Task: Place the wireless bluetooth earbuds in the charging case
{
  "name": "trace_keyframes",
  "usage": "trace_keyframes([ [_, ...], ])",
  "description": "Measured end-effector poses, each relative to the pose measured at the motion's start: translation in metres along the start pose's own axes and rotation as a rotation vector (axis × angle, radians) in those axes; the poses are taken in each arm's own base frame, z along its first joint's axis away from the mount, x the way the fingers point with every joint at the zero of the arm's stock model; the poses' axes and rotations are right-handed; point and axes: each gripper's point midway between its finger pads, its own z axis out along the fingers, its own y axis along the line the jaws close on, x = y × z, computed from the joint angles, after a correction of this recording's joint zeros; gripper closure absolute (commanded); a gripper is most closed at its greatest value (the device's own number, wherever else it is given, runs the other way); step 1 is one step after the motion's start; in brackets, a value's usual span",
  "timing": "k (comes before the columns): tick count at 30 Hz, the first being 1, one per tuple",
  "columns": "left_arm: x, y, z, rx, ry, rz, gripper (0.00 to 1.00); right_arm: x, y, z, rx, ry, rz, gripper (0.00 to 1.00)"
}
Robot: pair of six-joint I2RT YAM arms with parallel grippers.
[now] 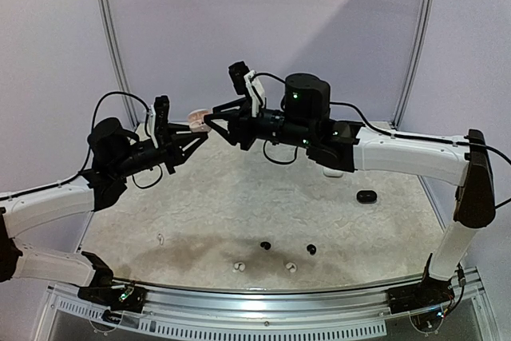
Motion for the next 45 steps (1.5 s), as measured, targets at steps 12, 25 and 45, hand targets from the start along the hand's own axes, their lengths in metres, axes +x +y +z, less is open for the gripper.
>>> trace_keyframes([
  [12, 0.017, 0.064, -0.057, -0.428, 0.155, -0.1, 1.0, -0.071, -0.045, -0.017, 0.295, -0.016, 0.129, 0.46],
  [25, 0.024, 0.092, -0.183, -0.946, 0.241, -0.066, 1.0, 0.158, -0.033, 0.102, 0.343, 0.457, 0.304, 0.35],
  [45, 0.088, 0.077, -0.216, -0.974, 0.346, -0.026, 1.0, 0.328, 0.057, 0.159, 0.203, 0.536, 0.262, 0.39],
])
